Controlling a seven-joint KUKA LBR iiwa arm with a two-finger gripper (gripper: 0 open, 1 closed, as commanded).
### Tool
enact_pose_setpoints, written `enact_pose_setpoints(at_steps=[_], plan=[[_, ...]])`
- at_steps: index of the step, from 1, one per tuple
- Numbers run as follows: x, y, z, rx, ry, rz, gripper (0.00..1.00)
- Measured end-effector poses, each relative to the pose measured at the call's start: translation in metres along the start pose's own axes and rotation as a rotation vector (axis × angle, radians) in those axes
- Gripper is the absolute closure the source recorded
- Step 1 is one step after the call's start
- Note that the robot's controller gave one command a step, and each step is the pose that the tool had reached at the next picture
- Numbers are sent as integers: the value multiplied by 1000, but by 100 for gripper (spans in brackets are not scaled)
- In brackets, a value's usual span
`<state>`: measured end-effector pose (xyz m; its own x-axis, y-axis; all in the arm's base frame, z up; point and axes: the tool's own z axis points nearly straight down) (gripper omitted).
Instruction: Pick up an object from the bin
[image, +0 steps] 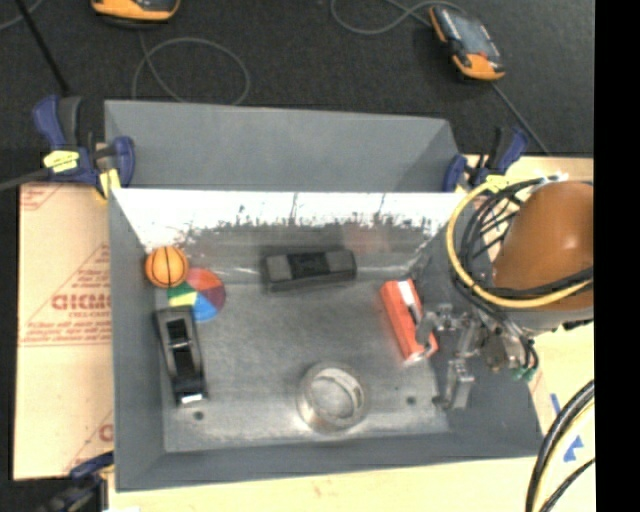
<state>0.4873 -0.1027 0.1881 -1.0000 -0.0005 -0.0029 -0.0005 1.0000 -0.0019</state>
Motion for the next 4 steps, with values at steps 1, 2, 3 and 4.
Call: enact_pose_setpoints(at_steps=[1,2,3,4], plan=[[-30,63,74,-2,-6,-4,0],[-54,77,84,-5,9,63,0],[-40,115,81,-1,-1,-6,0],[-81,133,102,-2,36,97,0]])
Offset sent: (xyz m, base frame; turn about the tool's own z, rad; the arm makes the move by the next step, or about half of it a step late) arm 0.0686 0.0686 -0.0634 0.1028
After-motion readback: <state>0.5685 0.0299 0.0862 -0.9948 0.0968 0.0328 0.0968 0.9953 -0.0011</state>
